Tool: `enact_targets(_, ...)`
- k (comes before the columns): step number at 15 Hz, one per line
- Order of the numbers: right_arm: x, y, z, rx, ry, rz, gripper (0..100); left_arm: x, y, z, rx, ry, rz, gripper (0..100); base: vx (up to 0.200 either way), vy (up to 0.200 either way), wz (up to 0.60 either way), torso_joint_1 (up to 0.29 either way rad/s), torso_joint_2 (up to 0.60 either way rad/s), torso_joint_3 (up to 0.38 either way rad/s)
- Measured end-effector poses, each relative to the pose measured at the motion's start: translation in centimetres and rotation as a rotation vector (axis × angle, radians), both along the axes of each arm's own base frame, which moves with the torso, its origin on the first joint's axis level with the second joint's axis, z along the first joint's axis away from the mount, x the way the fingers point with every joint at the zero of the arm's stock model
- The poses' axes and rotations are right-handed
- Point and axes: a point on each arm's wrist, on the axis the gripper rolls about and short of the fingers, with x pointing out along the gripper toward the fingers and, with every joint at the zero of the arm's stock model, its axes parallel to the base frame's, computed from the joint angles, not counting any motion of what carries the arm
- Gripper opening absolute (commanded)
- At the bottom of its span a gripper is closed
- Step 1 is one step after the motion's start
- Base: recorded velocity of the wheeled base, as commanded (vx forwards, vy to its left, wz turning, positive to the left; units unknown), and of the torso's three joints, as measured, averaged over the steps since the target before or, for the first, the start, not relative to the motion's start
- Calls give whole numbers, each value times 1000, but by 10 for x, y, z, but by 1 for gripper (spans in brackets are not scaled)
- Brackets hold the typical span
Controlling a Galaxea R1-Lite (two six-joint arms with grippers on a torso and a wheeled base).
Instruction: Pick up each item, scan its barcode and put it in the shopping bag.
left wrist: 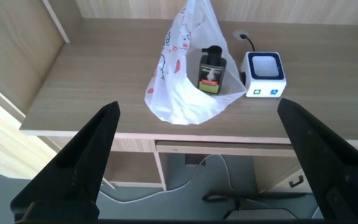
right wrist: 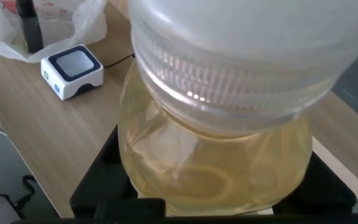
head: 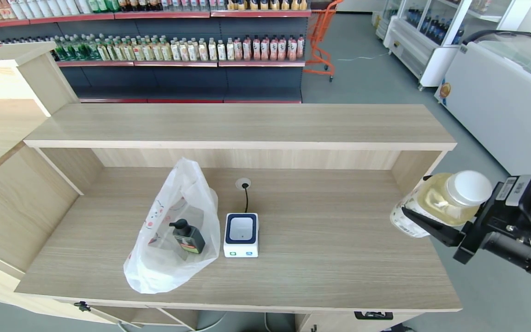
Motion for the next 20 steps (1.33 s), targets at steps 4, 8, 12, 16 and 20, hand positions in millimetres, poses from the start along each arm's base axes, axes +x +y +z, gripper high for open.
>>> enact_targets(4,4,1,-3,27,40,18,0,0,0,0,3,0,0,100,0,200,0,4,0,2)
enact_targets(8,12,2,-9,34,73,18,0,0,0,0,5,0,0,100,0,200,0,1,1,4)
enact_targets(12,24,5,-19,32,83,63,0,0,0,0,1,0,0,100,0,0,0,0,0,0)
enact_targets(16,47,9,-35,31,64,98,0,0,0,0,-1,0,0,100,0,0,0,0,0,0)
enact_targets(20,76,17,-66,16,96,179,0,0,0,0,-2,0,0,100,0,0,0,0,0,0)
